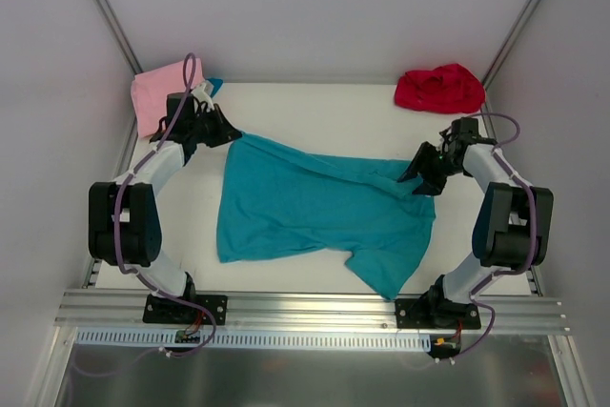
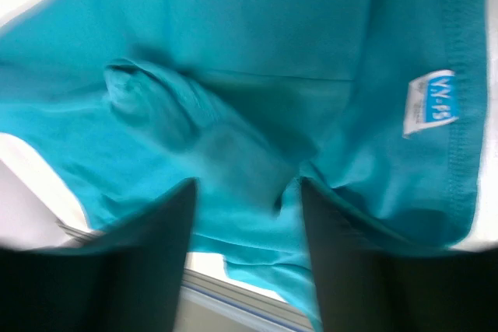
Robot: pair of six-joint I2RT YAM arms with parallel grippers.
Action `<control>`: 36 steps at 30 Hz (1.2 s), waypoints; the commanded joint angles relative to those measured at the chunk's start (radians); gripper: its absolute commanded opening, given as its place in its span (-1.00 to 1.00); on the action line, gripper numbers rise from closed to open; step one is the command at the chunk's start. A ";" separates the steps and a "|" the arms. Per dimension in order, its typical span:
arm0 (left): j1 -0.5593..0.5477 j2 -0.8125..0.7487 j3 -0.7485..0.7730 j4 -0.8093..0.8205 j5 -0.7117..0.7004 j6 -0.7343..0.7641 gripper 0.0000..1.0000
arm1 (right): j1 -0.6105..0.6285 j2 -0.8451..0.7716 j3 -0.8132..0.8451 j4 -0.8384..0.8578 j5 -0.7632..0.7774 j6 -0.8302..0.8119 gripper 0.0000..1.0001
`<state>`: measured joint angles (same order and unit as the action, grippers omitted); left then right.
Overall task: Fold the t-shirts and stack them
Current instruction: Fold the flattened tshirt in 1/3 of the way
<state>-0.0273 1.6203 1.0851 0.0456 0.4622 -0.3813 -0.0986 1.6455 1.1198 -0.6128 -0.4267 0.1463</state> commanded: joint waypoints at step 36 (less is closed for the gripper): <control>-0.166 -0.224 -0.218 -0.081 -0.289 -0.002 -1.00 | 0.065 0.053 0.161 -0.004 0.013 -0.019 0.53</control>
<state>-0.1596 1.4528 0.8814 -0.0166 0.2459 -0.4049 -0.0338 1.7317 1.2400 -0.5922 -0.4080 0.1379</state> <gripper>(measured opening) 0.012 0.762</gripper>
